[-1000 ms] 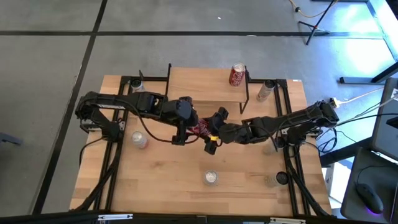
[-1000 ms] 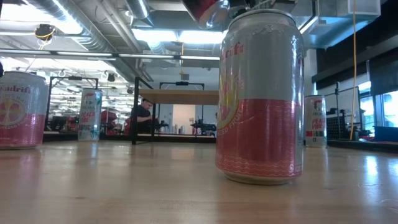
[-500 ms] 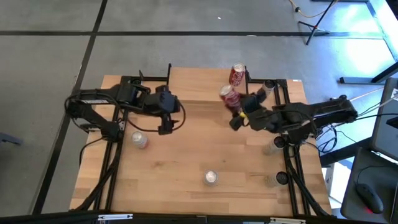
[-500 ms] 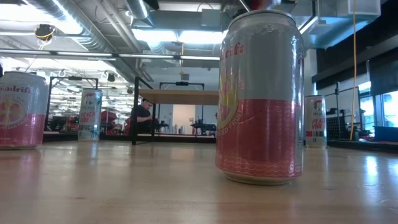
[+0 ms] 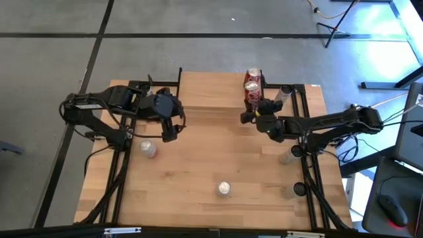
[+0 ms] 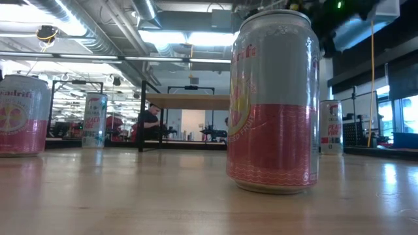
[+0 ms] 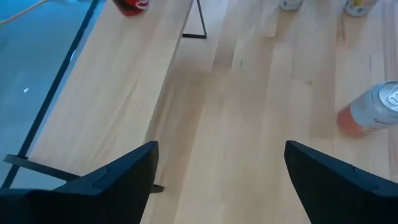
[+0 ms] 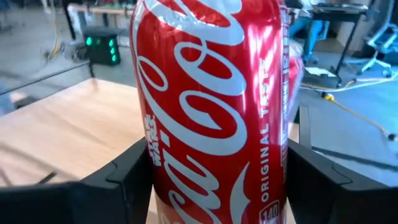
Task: Place canned beverage on shelf
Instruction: Put the red soda can on the shelf aligned with the other red soda can
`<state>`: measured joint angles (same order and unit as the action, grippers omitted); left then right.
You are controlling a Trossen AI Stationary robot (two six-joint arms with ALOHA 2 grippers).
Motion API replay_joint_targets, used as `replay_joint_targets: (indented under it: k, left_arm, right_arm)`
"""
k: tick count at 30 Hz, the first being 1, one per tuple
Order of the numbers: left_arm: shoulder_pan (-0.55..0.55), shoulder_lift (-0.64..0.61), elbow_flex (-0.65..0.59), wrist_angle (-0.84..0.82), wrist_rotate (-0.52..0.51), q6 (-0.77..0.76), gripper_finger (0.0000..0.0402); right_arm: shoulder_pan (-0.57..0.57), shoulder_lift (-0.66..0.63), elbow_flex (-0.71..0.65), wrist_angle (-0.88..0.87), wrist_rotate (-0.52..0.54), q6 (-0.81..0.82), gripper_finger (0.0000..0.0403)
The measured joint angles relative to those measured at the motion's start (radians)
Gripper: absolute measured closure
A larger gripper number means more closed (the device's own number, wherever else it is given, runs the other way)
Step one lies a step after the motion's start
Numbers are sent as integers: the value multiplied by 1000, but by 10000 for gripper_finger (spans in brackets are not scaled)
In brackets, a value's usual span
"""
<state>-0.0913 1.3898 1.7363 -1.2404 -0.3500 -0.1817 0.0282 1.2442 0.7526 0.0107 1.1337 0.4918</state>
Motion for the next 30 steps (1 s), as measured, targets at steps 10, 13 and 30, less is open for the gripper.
replay_joint_targets:
  k: [10, 13, 30]
  left_arm:
    - [-28, 0, 0, 4, -1, -3, 65]
    - [-28, 0, 0, 4, -1, -3, 66]
    - [-28, 1, 0, 7, 2, -11, 66]
  right_arm:
    - [-118, 12, -123, 219, -90, -25, 143]
    - [-146, 44, -129, 231, -128, -28, 143]
    - [-153, 80, -126, 253, -91, -28, 45]
